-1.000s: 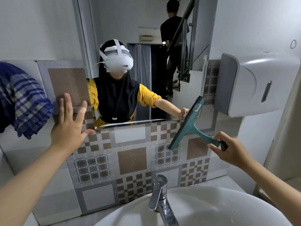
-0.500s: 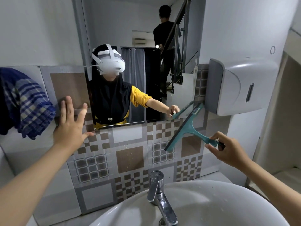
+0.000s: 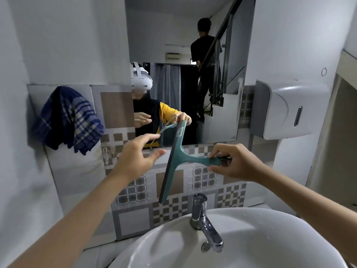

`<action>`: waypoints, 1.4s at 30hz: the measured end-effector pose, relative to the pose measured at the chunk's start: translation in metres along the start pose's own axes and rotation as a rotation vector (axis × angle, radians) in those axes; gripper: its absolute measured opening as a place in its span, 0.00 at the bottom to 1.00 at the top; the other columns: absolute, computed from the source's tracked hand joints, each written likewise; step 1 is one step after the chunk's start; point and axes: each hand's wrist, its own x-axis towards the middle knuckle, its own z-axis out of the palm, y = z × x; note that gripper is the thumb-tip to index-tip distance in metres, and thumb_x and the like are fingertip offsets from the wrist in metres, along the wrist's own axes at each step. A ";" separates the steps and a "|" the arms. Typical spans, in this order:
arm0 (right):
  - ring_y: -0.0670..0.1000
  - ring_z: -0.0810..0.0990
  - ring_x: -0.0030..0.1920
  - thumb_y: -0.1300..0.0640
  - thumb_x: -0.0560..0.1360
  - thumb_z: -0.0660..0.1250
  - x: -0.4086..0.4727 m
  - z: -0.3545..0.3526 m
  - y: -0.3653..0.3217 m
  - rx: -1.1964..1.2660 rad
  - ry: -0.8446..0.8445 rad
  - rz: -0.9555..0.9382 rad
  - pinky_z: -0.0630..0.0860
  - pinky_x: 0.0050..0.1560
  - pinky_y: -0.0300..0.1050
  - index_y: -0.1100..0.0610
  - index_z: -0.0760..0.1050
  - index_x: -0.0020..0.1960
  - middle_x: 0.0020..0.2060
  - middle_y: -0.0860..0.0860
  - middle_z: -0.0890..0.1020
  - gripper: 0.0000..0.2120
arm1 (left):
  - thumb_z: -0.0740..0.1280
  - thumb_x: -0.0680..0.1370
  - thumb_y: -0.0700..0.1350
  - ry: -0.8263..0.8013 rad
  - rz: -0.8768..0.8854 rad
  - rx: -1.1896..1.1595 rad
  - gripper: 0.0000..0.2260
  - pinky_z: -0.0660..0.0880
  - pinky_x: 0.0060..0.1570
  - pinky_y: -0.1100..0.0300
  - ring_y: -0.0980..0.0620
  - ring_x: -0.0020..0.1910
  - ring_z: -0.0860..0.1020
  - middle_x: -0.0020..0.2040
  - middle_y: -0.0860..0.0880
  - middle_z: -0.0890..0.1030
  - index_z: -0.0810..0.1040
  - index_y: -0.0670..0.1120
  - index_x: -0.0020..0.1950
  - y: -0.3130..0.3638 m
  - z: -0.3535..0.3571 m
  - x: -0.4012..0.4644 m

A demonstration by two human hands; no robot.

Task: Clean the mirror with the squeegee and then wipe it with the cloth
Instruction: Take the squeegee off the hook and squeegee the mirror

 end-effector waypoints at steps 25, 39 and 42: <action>0.51 0.82 0.49 0.56 0.72 0.73 0.082 0.066 -0.098 0.384 0.107 0.016 0.81 0.51 0.42 0.52 0.69 0.69 0.59 0.51 0.75 0.27 | 0.69 0.74 0.36 -0.184 -0.317 -0.352 0.13 0.79 0.44 0.61 0.51 0.44 0.79 0.46 0.53 0.77 0.78 0.51 0.53 -0.034 -0.027 -0.090; 0.51 0.82 0.38 0.63 0.68 0.76 0.169 0.197 -0.127 0.760 0.131 0.246 0.83 0.42 0.47 0.53 0.77 0.58 0.43 0.46 0.77 0.20 | 0.70 0.72 0.34 0.085 -0.473 -0.362 0.20 0.77 0.39 0.67 0.49 0.35 0.78 0.47 0.56 0.77 0.75 0.48 0.61 -0.111 -0.015 -0.117; 0.54 0.84 0.43 0.64 0.69 0.75 0.176 0.210 -0.124 0.760 0.111 0.241 0.83 0.45 0.50 0.55 0.77 0.59 0.47 0.51 0.79 0.19 | 0.69 0.72 0.33 0.101 -0.497 -0.382 0.20 0.77 0.40 0.67 0.48 0.36 0.79 0.48 0.56 0.78 0.75 0.49 0.61 -0.123 -0.011 -0.116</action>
